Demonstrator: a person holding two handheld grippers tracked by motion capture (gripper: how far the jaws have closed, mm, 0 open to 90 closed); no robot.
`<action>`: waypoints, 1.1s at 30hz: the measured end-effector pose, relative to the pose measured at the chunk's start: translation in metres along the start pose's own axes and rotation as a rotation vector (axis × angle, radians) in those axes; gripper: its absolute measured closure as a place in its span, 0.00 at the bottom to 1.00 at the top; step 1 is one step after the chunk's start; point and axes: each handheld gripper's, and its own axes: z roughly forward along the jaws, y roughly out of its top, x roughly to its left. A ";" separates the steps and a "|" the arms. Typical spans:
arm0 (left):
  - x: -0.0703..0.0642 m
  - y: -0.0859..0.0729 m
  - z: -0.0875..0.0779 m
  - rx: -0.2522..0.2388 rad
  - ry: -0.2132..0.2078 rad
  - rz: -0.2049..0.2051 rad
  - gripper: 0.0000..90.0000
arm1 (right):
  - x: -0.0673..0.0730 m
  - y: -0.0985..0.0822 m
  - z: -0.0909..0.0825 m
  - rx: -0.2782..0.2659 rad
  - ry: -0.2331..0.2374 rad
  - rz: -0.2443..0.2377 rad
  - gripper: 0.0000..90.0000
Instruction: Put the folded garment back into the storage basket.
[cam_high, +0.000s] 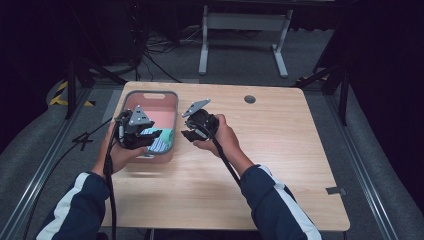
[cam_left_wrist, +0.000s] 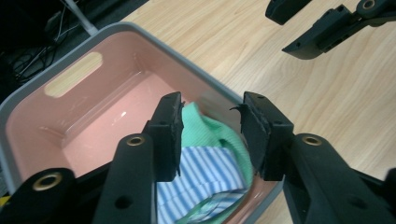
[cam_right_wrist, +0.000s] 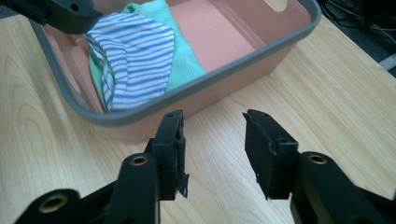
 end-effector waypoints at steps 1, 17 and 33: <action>-0.002 0.001 0.001 -0.002 -0.007 0.001 0.63 | -0.001 -0.003 -0.003 0.004 -0.005 -0.001 0.63; -0.040 0.012 0.011 -0.020 -0.044 0.031 0.45 | -0.015 -0.043 -0.032 0.032 -0.067 -0.002 0.55; -0.088 0.009 0.025 -0.050 -0.131 0.101 0.30 | -0.018 -0.084 -0.051 0.079 -0.088 -0.028 0.45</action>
